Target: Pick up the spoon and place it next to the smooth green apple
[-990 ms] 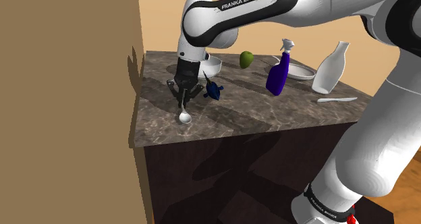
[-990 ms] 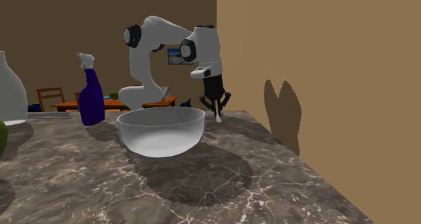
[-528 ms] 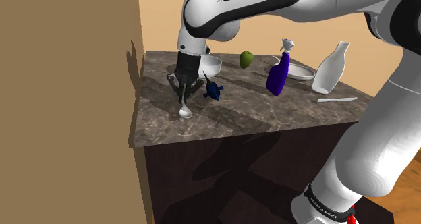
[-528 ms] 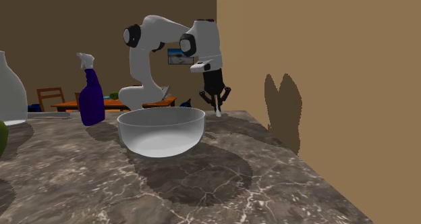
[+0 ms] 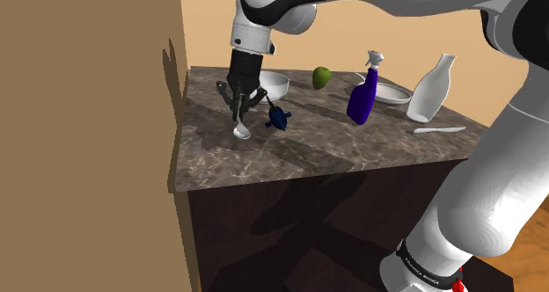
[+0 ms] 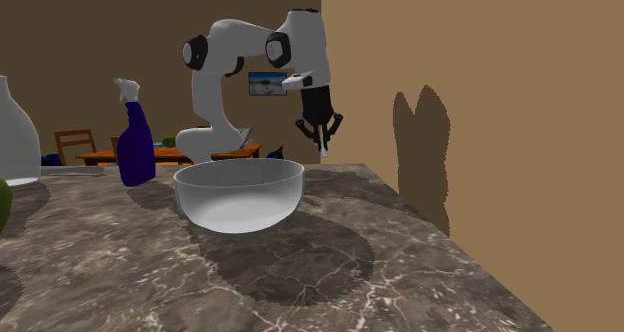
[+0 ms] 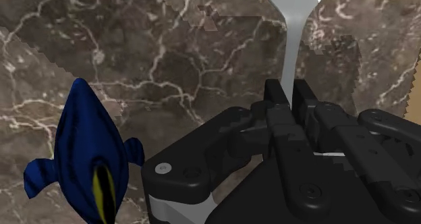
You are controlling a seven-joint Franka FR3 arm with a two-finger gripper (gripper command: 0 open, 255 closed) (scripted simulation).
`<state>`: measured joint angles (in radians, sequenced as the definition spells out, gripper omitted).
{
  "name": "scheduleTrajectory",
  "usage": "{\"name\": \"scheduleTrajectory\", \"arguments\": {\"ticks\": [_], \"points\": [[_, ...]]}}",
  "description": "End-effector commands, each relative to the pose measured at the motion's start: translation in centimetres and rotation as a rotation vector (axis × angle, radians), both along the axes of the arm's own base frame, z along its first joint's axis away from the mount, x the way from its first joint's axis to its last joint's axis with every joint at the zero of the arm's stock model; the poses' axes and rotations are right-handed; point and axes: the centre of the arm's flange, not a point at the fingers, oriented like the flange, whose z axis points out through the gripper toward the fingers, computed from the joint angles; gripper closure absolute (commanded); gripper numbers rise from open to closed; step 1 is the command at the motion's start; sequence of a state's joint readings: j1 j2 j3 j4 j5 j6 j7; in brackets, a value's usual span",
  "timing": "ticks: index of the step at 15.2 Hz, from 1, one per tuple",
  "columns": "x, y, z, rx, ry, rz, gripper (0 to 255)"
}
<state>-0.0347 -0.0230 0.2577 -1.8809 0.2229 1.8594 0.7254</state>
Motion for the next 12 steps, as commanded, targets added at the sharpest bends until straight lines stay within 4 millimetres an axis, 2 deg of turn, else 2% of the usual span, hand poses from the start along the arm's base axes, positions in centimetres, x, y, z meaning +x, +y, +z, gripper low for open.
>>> {"name": "scheduleTrajectory", "arguments": {"ticks": [1, 12], "points": [[0.0, 0.0, 1.0, 0.000, 0.001, 0.000, 255], [0.0, 0.0, 6.8, 0.000, 0.001, 0.000, 255]]}}
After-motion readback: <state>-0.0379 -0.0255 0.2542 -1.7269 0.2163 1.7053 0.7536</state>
